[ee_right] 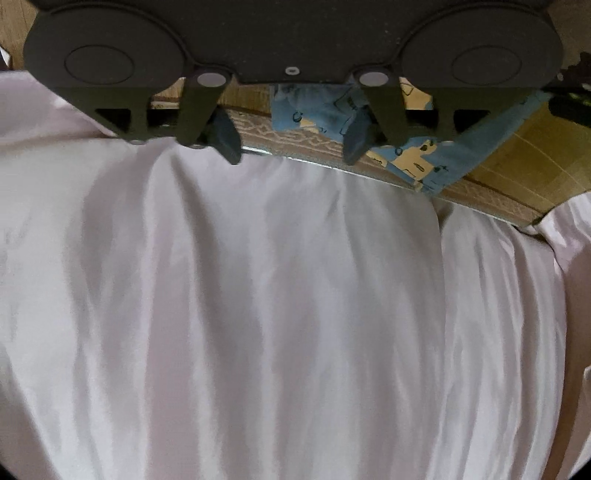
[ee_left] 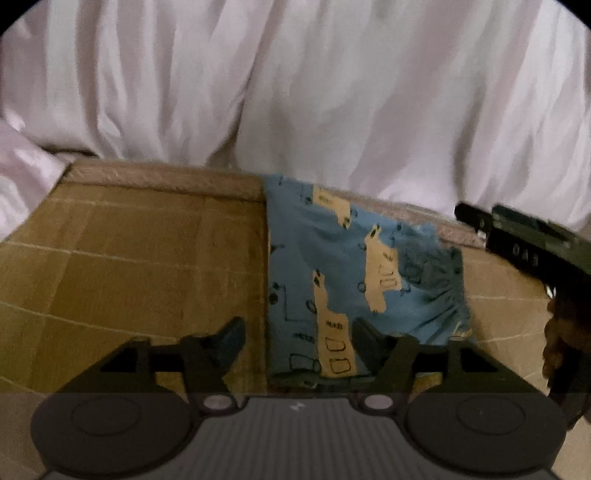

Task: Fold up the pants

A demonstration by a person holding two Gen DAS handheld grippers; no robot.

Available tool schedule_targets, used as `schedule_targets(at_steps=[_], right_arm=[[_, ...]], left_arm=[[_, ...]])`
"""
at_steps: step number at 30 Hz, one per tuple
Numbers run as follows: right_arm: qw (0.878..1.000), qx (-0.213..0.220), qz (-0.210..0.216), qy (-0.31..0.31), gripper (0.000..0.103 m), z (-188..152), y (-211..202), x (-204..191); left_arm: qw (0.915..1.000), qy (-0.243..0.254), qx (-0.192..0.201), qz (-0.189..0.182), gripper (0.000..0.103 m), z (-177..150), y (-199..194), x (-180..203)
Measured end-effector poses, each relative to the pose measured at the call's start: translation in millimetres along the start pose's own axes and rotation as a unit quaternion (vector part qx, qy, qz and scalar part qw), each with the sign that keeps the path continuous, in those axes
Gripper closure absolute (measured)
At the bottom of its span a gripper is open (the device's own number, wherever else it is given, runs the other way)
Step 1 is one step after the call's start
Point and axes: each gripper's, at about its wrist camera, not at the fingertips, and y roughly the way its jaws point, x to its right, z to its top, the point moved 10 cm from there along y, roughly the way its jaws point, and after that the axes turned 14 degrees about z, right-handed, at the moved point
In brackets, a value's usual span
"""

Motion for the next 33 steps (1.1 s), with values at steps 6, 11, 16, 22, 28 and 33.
schedule_targets(at_steps=[6, 11, 16, 22, 28, 33], right_arm=[[0.999, 0.026, -0.023, 0.034, 0.005, -2, -34, -7], [0.998, 0.043, -0.028, 0.045, 0.001, 1, -62, -22], [0.996, 0.056, -0.034, 0.053, 0.001, 1, -91, -41], [0.996, 0.066, -0.03, 0.048, 0.001, -5, -124, -71], [0.997, 0.062, -0.025, 0.044, 0.001, -18, -149, -99], [0.996, 0.062, -0.027, 0.063, 0.001, -28, -165, -114]], left_arm=[[0.9987, 0.021, 0.043, 0.015, 0.01, 6, -33, -6], [0.9963, 0.03, 0.077, 0.024, 0.003, 14, -63, -8], [0.9934, 0.032, 0.106, 0.03, 0.0, 17, -91, -11], [0.9887, 0.061, 0.132, 0.035, 0.0, 6, -113, -19], [0.9864, 0.081, 0.137, 0.043, 0.0, -16, -129, -34], [0.9857, 0.093, 0.133, 0.045, 0.0, -32, -136, -43]])
